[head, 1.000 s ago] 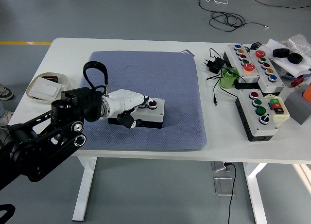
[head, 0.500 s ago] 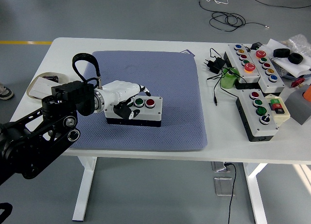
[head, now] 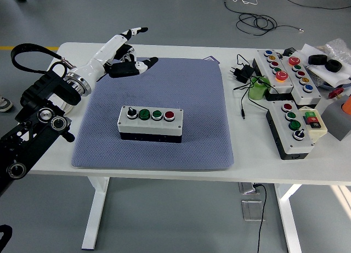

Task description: Pick up the button,place it on the desk,press the button,press the button

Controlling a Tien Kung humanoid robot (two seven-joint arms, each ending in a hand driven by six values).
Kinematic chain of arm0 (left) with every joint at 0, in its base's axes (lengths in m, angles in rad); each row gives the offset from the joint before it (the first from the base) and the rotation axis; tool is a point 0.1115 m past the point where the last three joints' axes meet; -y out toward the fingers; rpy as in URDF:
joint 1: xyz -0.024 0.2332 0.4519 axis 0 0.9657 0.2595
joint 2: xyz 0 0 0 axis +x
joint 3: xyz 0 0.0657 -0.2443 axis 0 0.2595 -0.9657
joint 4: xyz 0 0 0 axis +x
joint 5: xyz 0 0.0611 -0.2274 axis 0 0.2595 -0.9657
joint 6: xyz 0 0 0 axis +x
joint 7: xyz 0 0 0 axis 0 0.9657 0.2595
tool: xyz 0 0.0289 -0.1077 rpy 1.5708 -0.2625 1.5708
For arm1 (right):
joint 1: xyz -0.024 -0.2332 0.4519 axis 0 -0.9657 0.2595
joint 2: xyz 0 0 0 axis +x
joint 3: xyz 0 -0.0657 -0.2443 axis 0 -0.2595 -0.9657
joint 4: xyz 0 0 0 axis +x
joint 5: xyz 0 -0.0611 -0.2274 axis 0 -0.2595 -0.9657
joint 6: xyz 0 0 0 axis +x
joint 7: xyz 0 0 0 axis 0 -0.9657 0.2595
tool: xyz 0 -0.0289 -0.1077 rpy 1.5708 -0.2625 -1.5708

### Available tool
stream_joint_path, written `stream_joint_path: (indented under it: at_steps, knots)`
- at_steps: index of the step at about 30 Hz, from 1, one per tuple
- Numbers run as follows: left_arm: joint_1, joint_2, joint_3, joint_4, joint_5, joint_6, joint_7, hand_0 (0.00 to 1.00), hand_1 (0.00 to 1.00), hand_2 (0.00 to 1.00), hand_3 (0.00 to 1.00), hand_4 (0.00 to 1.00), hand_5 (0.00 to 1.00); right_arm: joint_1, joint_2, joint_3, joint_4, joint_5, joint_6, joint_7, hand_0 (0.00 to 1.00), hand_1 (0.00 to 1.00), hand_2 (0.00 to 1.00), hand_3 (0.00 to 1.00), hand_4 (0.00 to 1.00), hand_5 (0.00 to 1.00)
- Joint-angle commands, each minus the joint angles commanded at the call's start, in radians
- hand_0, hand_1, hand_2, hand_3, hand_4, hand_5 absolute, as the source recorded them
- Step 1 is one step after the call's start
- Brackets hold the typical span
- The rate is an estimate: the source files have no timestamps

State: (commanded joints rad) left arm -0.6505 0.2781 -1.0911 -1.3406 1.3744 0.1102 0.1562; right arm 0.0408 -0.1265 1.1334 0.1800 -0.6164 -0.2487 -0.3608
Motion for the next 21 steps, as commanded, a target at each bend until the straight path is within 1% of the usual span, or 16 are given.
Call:
stream_joint_path:
  at_steps: [2, 4, 5, 7, 10, 11, 13, 16, 17, 18, 19, 21]
  knots:
    - [0.003, 0.001, -0.008, 0.012, -0.078, 0.053, -0.019, 0.741, 0.821, 0.922, 0.998, 0.757, 0.934, 0.001, 0.000, 0.002, 0.000, -0.003, 0.000, 0.000, 0.654, 0.510, 0.551, 0.604, 0.298, 0.408]
    - [0.011, 0.000, -0.025, 0.037, -0.169, 0.108, -0.056, 0.741, 0.821, 0.922, 0.998, 0.757, 0.934, 0.002, 0.000, 0.003, 0.000, -0.004, 0.000, -0.001, 0.654, 0.510, 0.551, 0.604, 0.298, 0.408]
    - [0.014, -0.001, -0.033, 0.048, -0.208, 0.124, -0.070, 0.869, 0.899, 0.974, 0.994, 0.723, 0.998, 0.002, 0.001, 0.004, 0.000, -0.005, 0.000, -0.001, 0.654, 0.510, 0.551, 0.604, 0.298, 0.408]
    - [0.022, -0.004, -0.052, 0.073, -0.292, 0.143, -0.093, 0.869, 0.899, 0.974, 0.994, 0.723, 0.998, 0.003, 0.001, 0.004, 0.000, -0.005, 0.000, 0.000, 0.654, 0.510, 0.551, 0.604, 0.298, 0.408]
    - [0.027, -0.004, -0.062, 0.083, -0.412, 0.147, -0.100, 0.869, 0.899, 0.974, 0.994, 0.723, 0.998, 0.004, 0.001, 0.004, 0.000, -0.005, 0.000, 0.000, 0.654, 0.510, 0.551, 0.604, 0.298, 0.408]
    - [0.031, -0.003, -0.068, 0.089, -0.458, 0.147, -0.103, 0.879, 0.901, 0.967, 0.977, 0.718, 0.998, 0.004, 0.001, 0.004, 0.000, -0.006, 0.000, 0.000, 0.654, 0.510, 0.551, 0.604, 0.297, 0.407]
    - [0.043, 0.002, -0.078, 0.097, -0.542, 0.144, -0.106, 0.879, 0.901, 0.967, 0.977, 0.718, 0.998, 0.005, 0.001, 0.004, 0.000, -0.006, 0.000, -0.001, 0.654, 0.510, 0.551, 0.604, 0.297, 0.407]
    - [0.060, 0.009, -0.087, 0.100, -0.667, 0.137, -0.107, 0.879, 0.901, 0.967, 0.977, 0.718, 0.998, 0.004, 0.000, 0.003, 0.000, -0.006, 0.000, -0.001, 0.654, 0.510, 0.551, 0.604, 0.297, 0.407]
    - [0.070, 0.012, -0.093, 0.100, -0.706, 0.131, -0.105, 0.873, 0.889, 0.945, 0.971, 0.707, 0.998, 0.004, 0.000, 0.003, 0.000, -0.007, 0.000, -0.001, 0.654, 0.510, 0.551, 0.604, 0.297, 0.407]
    - [0.072, 0.013, -0.094, 0.100, -0.742, 0.130, -0.105, 0.873, 0.889, 0.945, 0.971, 0.707, 0.998, 0.004, 0.000, 0.003, 0.000, -0.007, 0.000, -0.001, 0.654, 0.510, 0.551, 0.604, 0.297, 0.407]
    - [0.084, 0.014, -0.103, 0.101, -0.782, 0.115, -0.102, 0.873, 0.889, 0.945, 0.971, 0.707, 0.998, 0.004, -0.001, 0.000, 0.000, -0.006, 0.000, -0.002, 0.654, 0.510, 0.551, 0.604, 0.297, 0.407]
    - [0.094, 0.016, -0.110, 0.101, -0.814, 0.102, -0.101, 0.873, 0.889, 0.945, 0.971, 0.707, 0.998, 0.003, -0.001, 0.000, 0.000, -0.007, 0.000, -0.002, 0.654, 0.510, 0.551, 0.604, 0.297, 0.407]
